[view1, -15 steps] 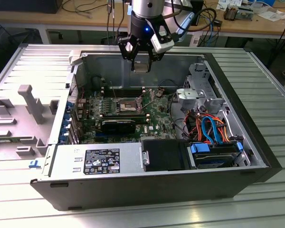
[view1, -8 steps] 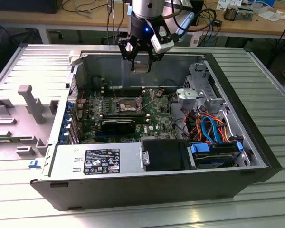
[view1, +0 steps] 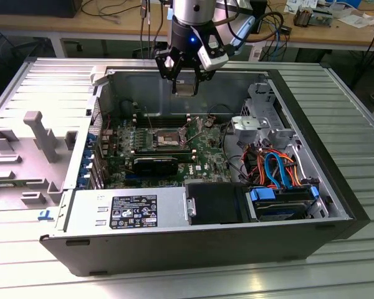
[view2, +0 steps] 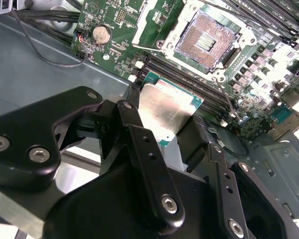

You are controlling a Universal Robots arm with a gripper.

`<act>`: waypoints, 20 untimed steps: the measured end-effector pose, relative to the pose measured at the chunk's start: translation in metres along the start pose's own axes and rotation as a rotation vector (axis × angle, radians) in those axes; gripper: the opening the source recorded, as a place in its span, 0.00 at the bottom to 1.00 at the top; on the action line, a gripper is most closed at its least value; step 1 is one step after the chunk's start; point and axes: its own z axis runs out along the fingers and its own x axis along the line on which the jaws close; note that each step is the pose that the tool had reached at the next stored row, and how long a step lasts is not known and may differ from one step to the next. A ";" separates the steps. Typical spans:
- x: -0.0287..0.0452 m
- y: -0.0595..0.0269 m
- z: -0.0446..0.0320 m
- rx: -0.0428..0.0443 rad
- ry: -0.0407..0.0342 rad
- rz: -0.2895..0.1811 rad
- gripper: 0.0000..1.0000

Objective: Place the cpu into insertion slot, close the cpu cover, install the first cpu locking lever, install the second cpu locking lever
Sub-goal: 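Place the cpu into insertion slot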

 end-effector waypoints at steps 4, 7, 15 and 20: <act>0.0000 -0.0001 0.0007 -0.0001 0.0000 0.000 0.54; -0.0001 -0.0004 0.0045 -0.0001 0.0000 0.000 0.54; -0.0001 -0.0005 0.0059 -0.0001 -0.0001 0.000 0.54; -0.0002 -0.0010 0.0112 0.0000 0.0000 0.000 0.54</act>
